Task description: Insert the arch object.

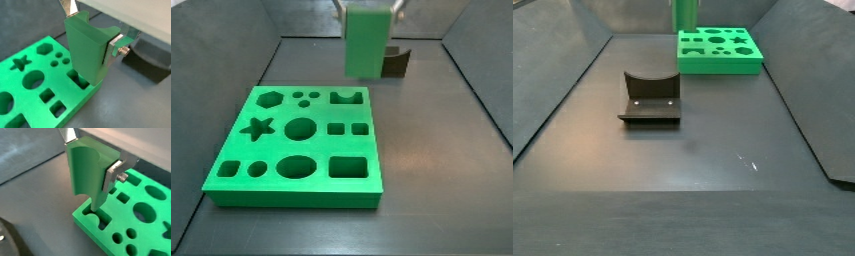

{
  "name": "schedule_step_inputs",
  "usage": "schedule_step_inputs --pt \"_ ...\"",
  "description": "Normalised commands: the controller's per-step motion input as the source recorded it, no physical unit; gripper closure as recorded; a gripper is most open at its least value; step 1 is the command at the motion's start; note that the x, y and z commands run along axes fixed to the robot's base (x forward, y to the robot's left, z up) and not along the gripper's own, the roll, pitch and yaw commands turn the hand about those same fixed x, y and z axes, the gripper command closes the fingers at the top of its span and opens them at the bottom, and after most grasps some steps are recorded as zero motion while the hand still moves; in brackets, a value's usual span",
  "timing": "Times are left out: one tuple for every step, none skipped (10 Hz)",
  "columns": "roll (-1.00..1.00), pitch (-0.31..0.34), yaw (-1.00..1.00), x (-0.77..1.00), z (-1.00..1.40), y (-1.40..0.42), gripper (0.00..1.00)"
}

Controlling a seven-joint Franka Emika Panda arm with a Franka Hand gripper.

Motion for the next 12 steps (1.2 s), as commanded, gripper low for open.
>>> schedule_step_inputs --pt "0.00 0.000 0.00 -0.18 -0.88 0.00 1.00" --pt "0.00 -0.006 0.00 -0.17 -0.52 0.00 1.00" --pt "0.01 -0.036 0.00 -0.28 -0.34 0.00 1.00" --pt "0.01 -0.057 0.01 -0.28 -0.34 -0.03 1.00" --pt "0.00 0.000 0.00 -0.09 -0.39 0.00 1.00" --pt "0.02 0.000 0.00 -0.11 -0.41 0.05 1.00" --pt "0.08 0.003 0.01 -0.01 -0.50 0.13 1.00" --pt "0.18 -0.037 0.15 -0.34 -0.59 0.21 1.00" --pt "0.14 -0.079 0.30 -0.38 -0.62 0.09 1.00" --pt "0.10 -0.067 0.29 -0.25 -0.76 0.00 1.00" --pt "0.06 -0.026 0.15 0.00 -1.00 -0.01 1.00" --pt "0.02 -0.044 0.27 0.00 -1.00 0.00 1.00"
